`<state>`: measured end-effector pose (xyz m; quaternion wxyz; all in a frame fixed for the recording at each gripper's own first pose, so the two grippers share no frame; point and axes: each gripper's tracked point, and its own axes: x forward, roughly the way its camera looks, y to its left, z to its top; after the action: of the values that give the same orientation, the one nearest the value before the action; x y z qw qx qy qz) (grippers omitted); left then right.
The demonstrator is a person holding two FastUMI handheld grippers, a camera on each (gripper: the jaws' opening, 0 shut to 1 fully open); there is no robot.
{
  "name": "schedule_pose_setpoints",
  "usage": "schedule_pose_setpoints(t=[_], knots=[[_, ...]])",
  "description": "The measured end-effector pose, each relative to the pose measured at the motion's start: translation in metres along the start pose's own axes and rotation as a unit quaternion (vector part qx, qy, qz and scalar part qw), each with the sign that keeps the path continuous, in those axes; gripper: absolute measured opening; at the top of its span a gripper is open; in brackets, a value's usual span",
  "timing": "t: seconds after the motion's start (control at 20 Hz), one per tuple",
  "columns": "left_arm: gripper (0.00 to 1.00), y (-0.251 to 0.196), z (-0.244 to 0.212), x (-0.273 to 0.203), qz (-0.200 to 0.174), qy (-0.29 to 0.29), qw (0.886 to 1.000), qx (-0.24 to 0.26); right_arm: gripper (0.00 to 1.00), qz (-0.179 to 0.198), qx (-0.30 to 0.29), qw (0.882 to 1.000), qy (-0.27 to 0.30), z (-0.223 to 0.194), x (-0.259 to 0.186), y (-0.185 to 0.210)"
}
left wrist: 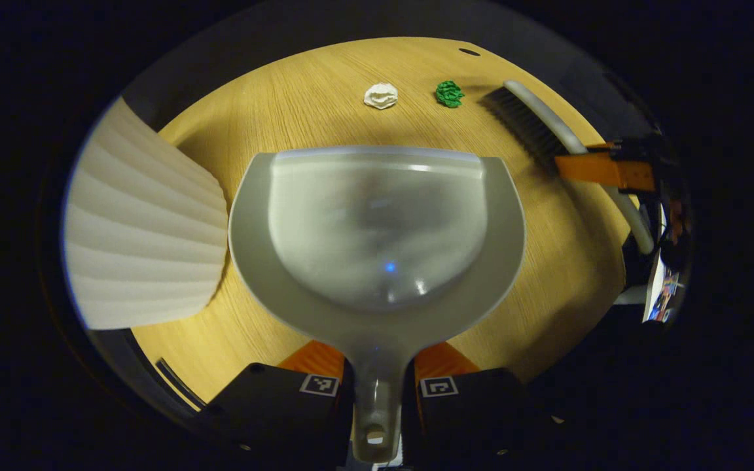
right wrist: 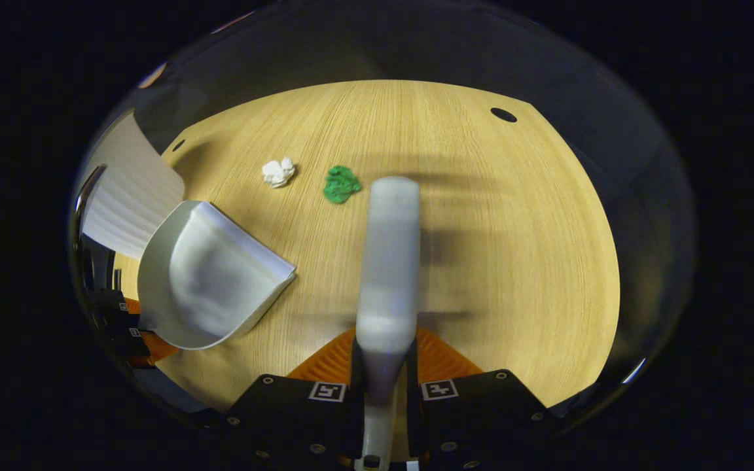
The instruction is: Pick up the small broom and dustpan from the desktop, sweep the trash into the dustpan with the broom, and then empty the trash into the garbage bin.
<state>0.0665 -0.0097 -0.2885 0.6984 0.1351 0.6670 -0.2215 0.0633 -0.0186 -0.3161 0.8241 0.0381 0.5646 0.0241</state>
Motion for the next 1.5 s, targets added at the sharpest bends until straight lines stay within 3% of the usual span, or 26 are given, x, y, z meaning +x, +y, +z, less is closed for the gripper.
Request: schedule_pose_setpoints(t=[0.15,0.4,0.55,0.7,1.15,1.2,1.3,1.4,1.5], knots=[[0.31,0.008,0.015,-0.011,-0.010,0.011,0.998,0.057,0.27,-0.001,-0.032,0.999,0.000,0.031,0.005,-0.013],[0.30,0.021,0.033,-0.025,-0.023,0.015,0.995,0.098,0.27,0.015,-0.109,0.994,0.005,0.092,0.025,-0.005],[0.30,0.024,0.035,-0.035,-0.026,0.015,0.993,0.117,0.27,0.033,-0.161,0.986,0.025,0.106,0.041,0.012],[0.31,0.030,0.029,-0.027,-0.031,0.021,0.990,0.133,0.27,0.049,-0.234,0.970,0.050,0.102,0.052,0.023],[0.30,0.031,0.035,-0.019,-0.045,0.015,0.989,0.143,0.27,0.205,-0.335,0.914,0.102,0.089,0.025,0.095],[0.30,0.033,0.029,-0.022,-0.044,0.019,0.989,0.140,0.27,0.214,-0.339,0.910,0.105,0.093,0.025,0.079],[0.30,0.034,0.033,-0.019,-0.046,0.015,0.991,0.128,0.27,0.213,-0.337,0.911,0.103,0.101,0.023,0.085],[0.31,0.033,0.031,-0.016,-0.047,0.008,0.993,0.112,0.27,0.240,-0.309,0.915,0.101,0.106,0.012,0.088],[0.31,0.029,0.027,-0.015,-0.050,0.006,0.994,0.096,0.27,0.258,-0.304,0.911,0.106,0.094,0.009,0.092]])
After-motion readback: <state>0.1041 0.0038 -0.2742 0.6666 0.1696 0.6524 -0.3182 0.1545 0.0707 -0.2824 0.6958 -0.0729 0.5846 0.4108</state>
